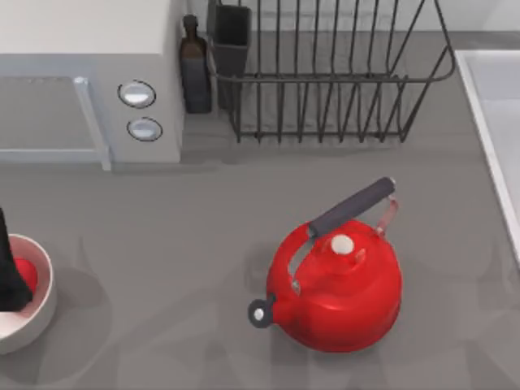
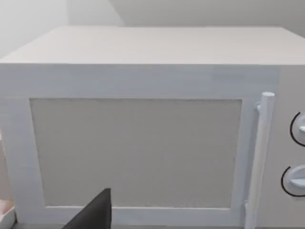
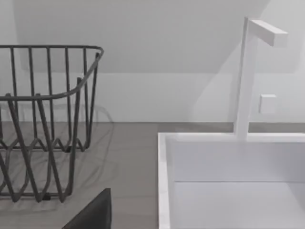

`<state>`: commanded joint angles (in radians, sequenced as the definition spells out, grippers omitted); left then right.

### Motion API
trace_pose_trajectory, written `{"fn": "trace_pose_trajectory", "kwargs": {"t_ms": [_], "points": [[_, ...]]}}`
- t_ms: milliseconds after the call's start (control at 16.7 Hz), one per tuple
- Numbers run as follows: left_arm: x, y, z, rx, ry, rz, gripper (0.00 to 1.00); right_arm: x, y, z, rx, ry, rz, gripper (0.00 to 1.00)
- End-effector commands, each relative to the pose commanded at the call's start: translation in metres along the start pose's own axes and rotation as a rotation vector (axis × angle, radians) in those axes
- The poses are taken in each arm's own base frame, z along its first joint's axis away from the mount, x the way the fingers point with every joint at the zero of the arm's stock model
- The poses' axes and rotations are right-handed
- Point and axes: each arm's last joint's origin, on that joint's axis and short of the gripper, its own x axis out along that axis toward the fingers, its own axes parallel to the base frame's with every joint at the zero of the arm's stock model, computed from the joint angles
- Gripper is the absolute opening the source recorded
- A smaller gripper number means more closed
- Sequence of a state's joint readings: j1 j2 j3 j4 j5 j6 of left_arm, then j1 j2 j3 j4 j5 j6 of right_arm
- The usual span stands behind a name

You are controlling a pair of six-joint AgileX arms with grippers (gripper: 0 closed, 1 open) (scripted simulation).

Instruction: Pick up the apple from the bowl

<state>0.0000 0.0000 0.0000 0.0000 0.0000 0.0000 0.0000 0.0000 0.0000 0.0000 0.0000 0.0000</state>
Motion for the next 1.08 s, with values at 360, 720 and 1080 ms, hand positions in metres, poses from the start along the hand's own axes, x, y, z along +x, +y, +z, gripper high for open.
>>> {"fn": "trace_pose_trajectory", "kwargs": {"t_ms": [360, 720, 1080], "points": [[0.0, 0.0, 0.0, 0.0, 0.0, 0.0, 1.0, 0.0, 0.0, 0.0, 0.0, 0.0, 0.0, 1.0], [0.0, 0.0, 0.0, 0.0, 0.001, 0.0, 1.0, 0.0, 0.0, 0.0, 0.0, 0.0, 0.0, 1.0], [0.007, 0.001, 0.027, 0.006, 0.218, 0.002, 1.0, 0.0, 0.0, 0.0, 0.0, 0.0, 0.0, 1.0]]}}
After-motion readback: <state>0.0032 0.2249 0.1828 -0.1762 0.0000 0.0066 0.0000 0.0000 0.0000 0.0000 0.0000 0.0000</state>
